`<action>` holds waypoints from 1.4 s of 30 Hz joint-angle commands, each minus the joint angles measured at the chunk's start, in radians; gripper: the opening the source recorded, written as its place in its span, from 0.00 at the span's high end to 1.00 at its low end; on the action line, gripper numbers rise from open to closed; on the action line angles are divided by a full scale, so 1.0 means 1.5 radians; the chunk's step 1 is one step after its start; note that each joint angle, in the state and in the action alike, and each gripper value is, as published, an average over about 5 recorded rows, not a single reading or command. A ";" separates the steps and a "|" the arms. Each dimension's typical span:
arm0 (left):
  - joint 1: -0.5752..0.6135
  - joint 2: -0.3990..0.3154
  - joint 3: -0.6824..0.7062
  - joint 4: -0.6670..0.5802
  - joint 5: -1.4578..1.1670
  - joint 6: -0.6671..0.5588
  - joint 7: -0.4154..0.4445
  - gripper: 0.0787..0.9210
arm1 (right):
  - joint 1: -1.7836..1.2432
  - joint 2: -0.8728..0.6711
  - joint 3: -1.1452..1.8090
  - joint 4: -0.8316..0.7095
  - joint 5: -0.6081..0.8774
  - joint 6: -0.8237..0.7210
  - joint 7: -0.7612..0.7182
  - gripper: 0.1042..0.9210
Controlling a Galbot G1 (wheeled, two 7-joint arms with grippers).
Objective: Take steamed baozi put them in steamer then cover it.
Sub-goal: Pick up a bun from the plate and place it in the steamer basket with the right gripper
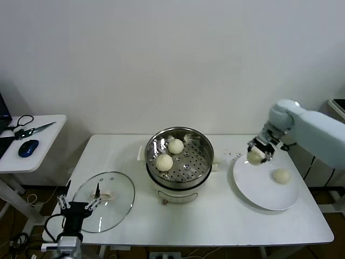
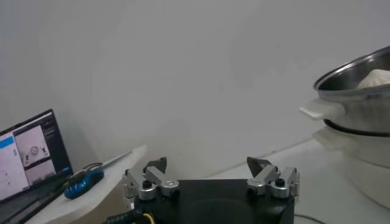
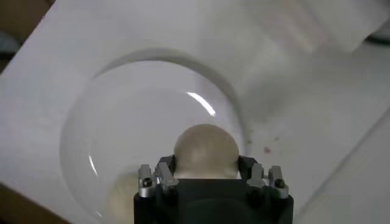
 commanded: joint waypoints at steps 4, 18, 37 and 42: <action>0.004 -0.008 0.005 -0.002 0.001 -0.005 0.003 0.12 | 0.186 0.104 -0.069 0.124 -0.021 0.141 -0.015 0.31; 0.019 -0.006 -0.006 -0.001 -0.006 -0.010 0.003 0.12 | 0.055 0.243 -0.062 0.174 -0.044 0.116 -0.008 0.30; 0.016 -0.007 -0.009 0.010 -0.012 -0.011 0.003 0.12 | 0.008 0.290 -0.087 0.153 -0.055 0.130 -0.004 0.30; 0.016 -0.007 -0.009 0.011 -0.013 -0.011 0.002 0.12 | 0.009 0.279 -0.093 0.162 -0.050 0.117 -0.004 0.26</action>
